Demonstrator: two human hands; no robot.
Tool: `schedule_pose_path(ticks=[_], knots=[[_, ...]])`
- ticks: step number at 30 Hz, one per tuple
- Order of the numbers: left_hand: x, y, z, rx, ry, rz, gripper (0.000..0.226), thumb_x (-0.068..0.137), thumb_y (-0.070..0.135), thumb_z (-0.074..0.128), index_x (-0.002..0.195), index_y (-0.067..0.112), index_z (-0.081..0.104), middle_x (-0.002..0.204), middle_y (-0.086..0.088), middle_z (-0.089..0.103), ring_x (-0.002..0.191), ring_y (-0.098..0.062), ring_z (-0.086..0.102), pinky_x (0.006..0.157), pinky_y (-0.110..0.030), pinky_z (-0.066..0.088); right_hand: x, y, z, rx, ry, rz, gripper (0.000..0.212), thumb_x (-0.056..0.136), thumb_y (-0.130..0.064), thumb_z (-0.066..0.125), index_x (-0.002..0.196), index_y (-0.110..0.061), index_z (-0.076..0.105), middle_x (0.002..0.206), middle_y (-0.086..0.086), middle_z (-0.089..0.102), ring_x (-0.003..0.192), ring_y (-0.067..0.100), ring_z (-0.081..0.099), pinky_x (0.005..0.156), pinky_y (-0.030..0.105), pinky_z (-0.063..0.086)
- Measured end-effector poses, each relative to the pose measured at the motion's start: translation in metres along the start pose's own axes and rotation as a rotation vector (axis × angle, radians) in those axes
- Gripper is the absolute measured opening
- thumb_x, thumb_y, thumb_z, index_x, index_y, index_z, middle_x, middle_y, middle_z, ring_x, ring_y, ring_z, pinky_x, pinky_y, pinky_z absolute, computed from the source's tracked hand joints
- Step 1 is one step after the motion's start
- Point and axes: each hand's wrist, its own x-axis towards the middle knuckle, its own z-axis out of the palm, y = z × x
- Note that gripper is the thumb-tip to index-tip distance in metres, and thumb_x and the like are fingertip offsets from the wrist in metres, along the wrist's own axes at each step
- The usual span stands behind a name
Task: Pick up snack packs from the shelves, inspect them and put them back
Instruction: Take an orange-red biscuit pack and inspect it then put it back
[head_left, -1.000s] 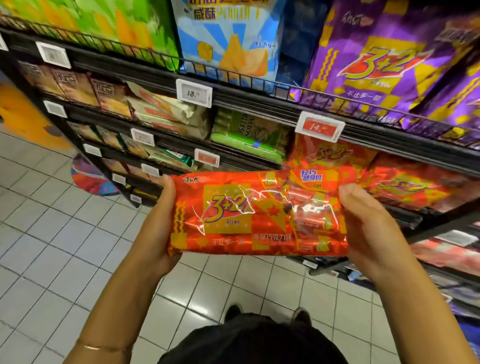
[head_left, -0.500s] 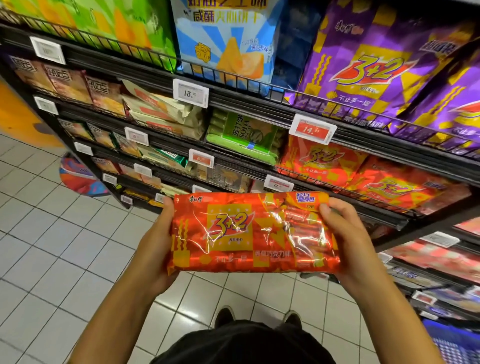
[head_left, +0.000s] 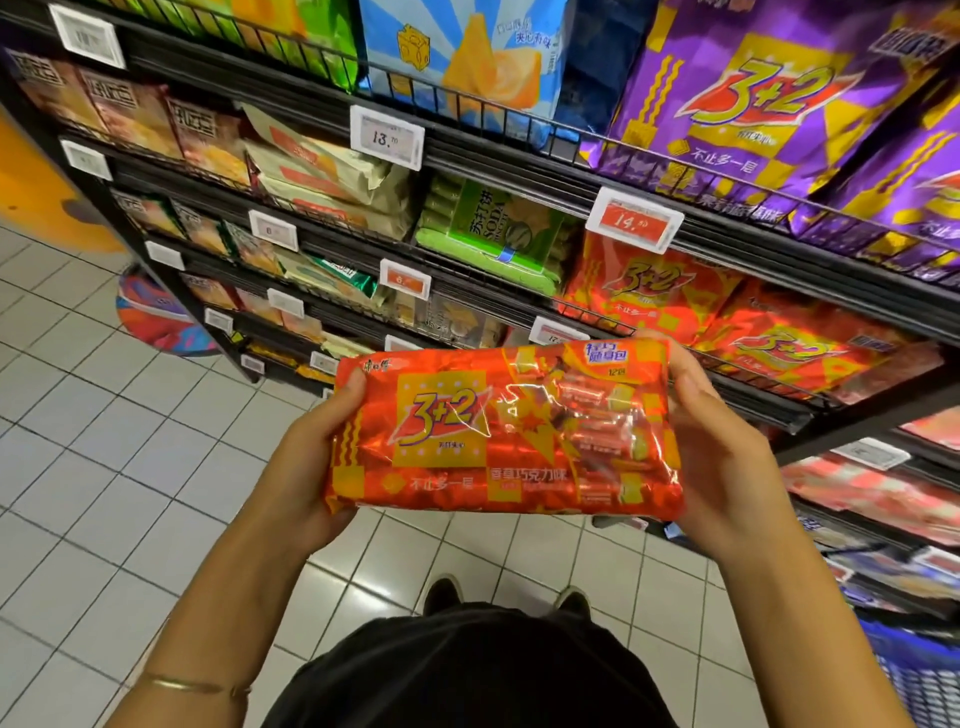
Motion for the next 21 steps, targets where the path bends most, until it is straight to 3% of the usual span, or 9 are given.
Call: schedule_pose_path(ticks=[2,5,7,10,12,14,16,18,21], knots=[[0.002,0.000,0.003,-0.016,0.011,-0.001,0.037,0.090,0.048,0.066,0.104,0.020,0.084,0.119,-0.015,0.077,0.099,-0.033,0.078,0.069,-0.042,0.064,0.000,0.000,0.000,-0.029,-0.047,-0.047,0.062,0.084,-0.038,0.076,0.143,-0.029,0.057,0.133,0.005,0.070,0.118,0.029,0.070,0.079,0.043,0.064],[0.007,0.000,0.008,-0.033,0.011,-0.026,0.044,0.089,0.048,0.066,0.114,0.015,0.081,0.118,-0.015,0.077,0.097,-0.032,0.078,0.066,-0.042,0.064,0.002,0.002,-0.002,-0.027,-0.085,-0.042,0.054,0.098,-0.026,0.054,0.152,-0.029,0.048,0.142,0.009,0.064,0.123,0.031,0.067,0.085,0.044,0.061],[0.012,0.002,0.006,-0.045,-0.009,-0.024,0.051,0.090,0.051,0.065,0.121,0.013,0.078,0.122,-0.016,0.076,0.101,-0.033,0.077,0.068,-0.042,0.064,0.006,0.006,-0.005,-0.036,-0.058,-0.008,0.051,0.094,-0.022,0.058,0.145,-0.022,0.052,0.138,0.013,0.065,0.116,0.033,0.070,0.082,0.045,0.062],[0.017,0.010,-0.002,-0.144,-0.179,-0.009,0.070,0.091,0.060,0.060,0.138,0.008,0.066,0.140,-0.019,0.065,0.124,-0.038,0.066,0.091,-0.049,0.061,0.016,0.015,-0.012,0.042,0.098,0.089,0.054,0.077,-0.024,0.077,0.128,-0.016,0.061,0.126,0.015,0.071,0.103,0.034,0.075,0.075,0.048,0.063],[0.017,0.015,-0.001,-0.285,-0.325,0.015,0.084,0.089,0.062,0.065,0.151,0.006,0.052,0.154,-0.020,0.053,0.140,-0.037,0.053,0.109,-0.049,0.050,0.019,0.022,-0.016,0.143,0.152,0.179,0.079,0.068,-0.026,0.082,0.141,-0.008,0.056,0.135,0.019,0.067,0.112,0.040,0.072,0.085,0.057,0.061],[0.016,0.014,0.009,-0.388,-0.424,0.092,0.103,0.082,0.056,0.078,0.160,0.006,0.034,0.163,-0.017,0.041,0.149,-0.035,0.041,0.119,-0.049,0.038,0.018,0.031,-0.013,0.244,0.150,0.226,0.091,0.064,-0.024,0.083,0.148,-0.005,0.052,0.140,0.023,0.063,0.116,0.042,0.069,0.088,0.058,0.059],[0.017,0.006,0.025,-0.296,-0.431,0.170,0.105,0.077,0.045,0.087,0.160,0.013,0.031,0.162,-0.013,0.042,0.145,-0.034,0.045,0.112,-0.054,0.043,0.016,0.042,-0.006,0.343,0.084,0.212,0.091,0.065,-0.017,0.083,0.149,-0.004,0.051,0.142,0.023,0.062,0.122,0.041,0.067,0.091,0.056,0.058],[0.018,-0.005,0.042,-0.135,-0.344,0.229,0.095,0.079,0.021,0.086,0.158,0.023,0.033,0.153,-0.014,0.052,0.131,-0.036,0.057,0.093,-0.055,0.055,0.012,0.054,-0.001,0.415,0.010,0.215,0.103,0.062,-0.013,0.092,0.153,-0.004,0.045,0.148,0.023,0.057,0.131,0.041,0.061,0.100,0.057,0.055],[0.020,-0.012,0.052,-0.094,-0.144,0.280,0.085,0.079,0.003,0.073,0.155,0.020,0.038,0.141,-0.019,0.063,0.120,-0.038,0.066,0.087,-0.052,0.061,0.007,0.061,-0.005,0.539,-0.077,0.252,0.122,0.071,-0.039,0.093,0.163,-0.007,0.019,0.165,0.020,0.035,0.149,0.041,0.039,0.122,0.058,0.027]])
